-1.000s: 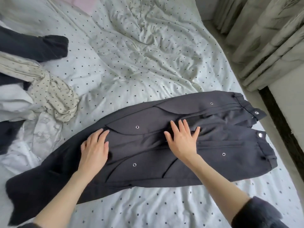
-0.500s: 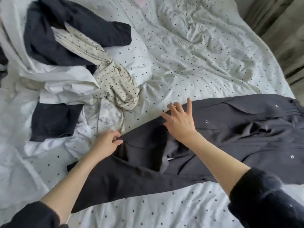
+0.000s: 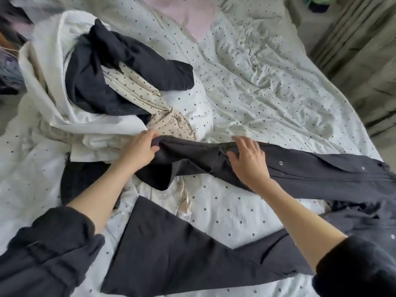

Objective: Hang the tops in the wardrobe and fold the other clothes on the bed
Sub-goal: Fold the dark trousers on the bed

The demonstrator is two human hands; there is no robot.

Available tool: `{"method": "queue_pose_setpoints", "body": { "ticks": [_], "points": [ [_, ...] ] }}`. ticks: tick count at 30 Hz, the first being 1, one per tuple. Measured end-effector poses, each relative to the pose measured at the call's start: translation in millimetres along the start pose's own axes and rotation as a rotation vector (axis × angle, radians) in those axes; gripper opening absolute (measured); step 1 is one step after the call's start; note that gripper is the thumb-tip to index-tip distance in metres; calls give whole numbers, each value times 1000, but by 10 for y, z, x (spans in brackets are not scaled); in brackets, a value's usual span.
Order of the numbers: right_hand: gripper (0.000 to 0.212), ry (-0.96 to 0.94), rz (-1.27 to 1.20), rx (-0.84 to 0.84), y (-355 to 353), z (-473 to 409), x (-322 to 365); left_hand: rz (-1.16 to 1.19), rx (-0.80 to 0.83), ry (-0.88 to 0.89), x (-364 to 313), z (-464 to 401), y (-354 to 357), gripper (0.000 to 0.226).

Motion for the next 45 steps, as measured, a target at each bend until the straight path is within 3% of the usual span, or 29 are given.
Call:
{"method": "queue_pose_setpoints", "body": {
  "ticks": [2,4,8,9,11,14,16,19,22,24,28,31,35,37,40,45],
  "points": [
    [58,-40,27,109,251,194,32,44,30,-57,246,58,157,46],
    [68,-43,81,196,454,274,42,151,-47,-124,415,94,202,49],
    [81,-160,278,198,591,174,196,243,-119,-224,566,159,188,18],
    [81,-222,340,169,596,131,276,282,-140,-219,583,181,131,22],
    [67,-328,441,138,593,73,436,321,-211,-203,620,200,-70,22],
    [28,-435,441,164,627,167,725,54,-335,-156,698,168,-546,21],
    [22,-489,296,226,692,419,954,-69,-390,-132,757,166,-770,19],
    [17,-563,148,277,900,916,1132,-15,-426,-100,898,300,-716,29],
    [33,-351,97,319,1133,1164,981,196,-489,-259,1083,716,-397,46],
    [40,-121,67,417,1299,1243,747,318,-539,-382,1146,1069,-116,37],
    [39,-83,83,409,1406,1383,703,431,-401,-368,926,1629,508,11],
    [31,-91,86,423,1440,1415,776,480,-424,-391,795,1889,740,24],
    [26,-195,25,392,1381,1543,944,582,-319,-390,720,2047,956,35],
    [25,-250,-20,384,1308,1660,1018,656,-170,-391,757,2098,1032,35],
    [23,-254,-160,500,1230,1840,1072,783,115,-331,728,2181,1110,20],
    [21,-206,-187,542,999,2061,965,929,103,-352,673,2376,930,32]
  ]
}}
Point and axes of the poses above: each hand's wrist, its own z-axis away from the middle knuckle, its own y-axis out of the palm, x = y × z, the point moved 6 cm from there along -z, towards the middle knuckle, and after that the axes turned 10 degrees about y, right-handed, at the moved point
